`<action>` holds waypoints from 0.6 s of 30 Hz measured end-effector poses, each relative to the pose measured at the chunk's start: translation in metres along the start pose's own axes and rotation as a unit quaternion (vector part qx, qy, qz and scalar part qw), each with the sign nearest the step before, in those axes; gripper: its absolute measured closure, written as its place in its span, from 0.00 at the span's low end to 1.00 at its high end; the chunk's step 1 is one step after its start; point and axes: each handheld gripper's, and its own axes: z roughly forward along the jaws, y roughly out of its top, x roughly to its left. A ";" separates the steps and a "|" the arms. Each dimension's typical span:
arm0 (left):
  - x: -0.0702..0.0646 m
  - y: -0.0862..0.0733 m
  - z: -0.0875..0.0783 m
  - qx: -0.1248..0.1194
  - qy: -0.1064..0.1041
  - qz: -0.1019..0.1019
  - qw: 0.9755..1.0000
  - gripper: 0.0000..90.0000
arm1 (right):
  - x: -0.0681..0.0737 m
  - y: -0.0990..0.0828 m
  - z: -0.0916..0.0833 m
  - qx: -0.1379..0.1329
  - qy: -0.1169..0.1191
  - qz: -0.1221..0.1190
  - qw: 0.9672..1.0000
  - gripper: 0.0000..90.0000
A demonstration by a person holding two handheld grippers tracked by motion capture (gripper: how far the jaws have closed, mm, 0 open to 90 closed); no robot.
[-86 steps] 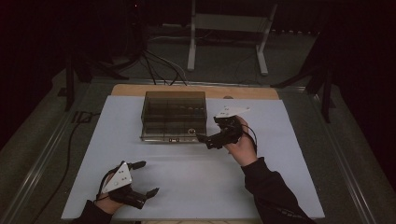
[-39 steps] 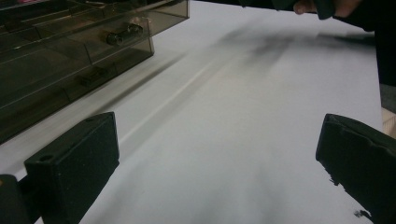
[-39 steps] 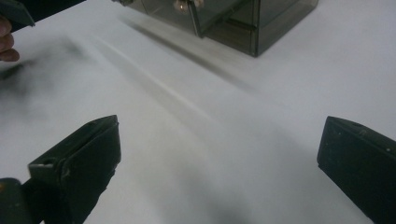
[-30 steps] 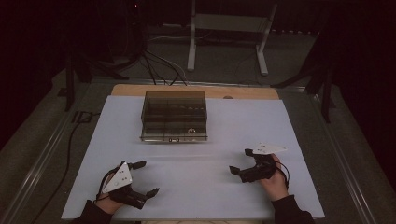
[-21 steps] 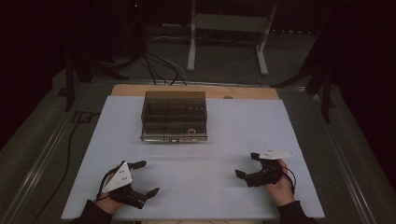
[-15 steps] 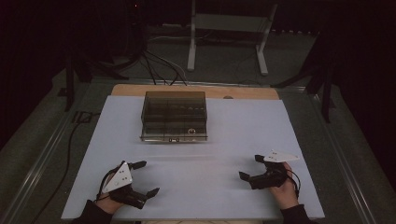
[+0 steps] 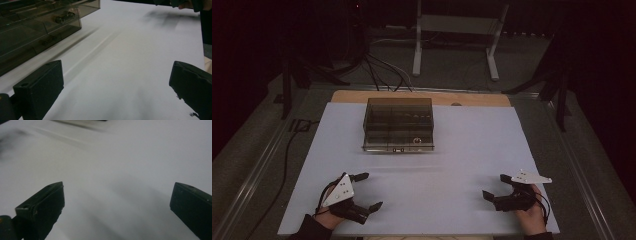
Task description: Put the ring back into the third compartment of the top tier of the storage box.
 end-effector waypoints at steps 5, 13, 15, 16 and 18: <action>0.000 0.000 0.001 0.002 -0.001 0.001 1.000 0.01 | -0.002 -0.005 -0.003 0.008 -0.006 0.001 1.000 0.00; 0.000 0.000 0.001 0.002 -0.002 0.002 1.000 0.01 | 0.003 -0.004 0.005 0.021 0.000 -0.012 1.000 0.00; -0.001 0.000 0.002 0.005 -0.002 0.004 1.000 0.01 | 0.003 -0.004 0.005 0.020 0.004 -0.012 1.000 0.00; -0.001 0.000 0.002 0.003 -0.003 0.003 1.000 0.01 | 0.003 -0.004 0.005 0.019 0.003 -0.013 1.000 0.00; -0.001 0.000 0.002 0.003 -0.002 0.003 1.000 0.01 | 0.003 -0.004 0.005 0.020 0.004 -0.011 1.000 0.00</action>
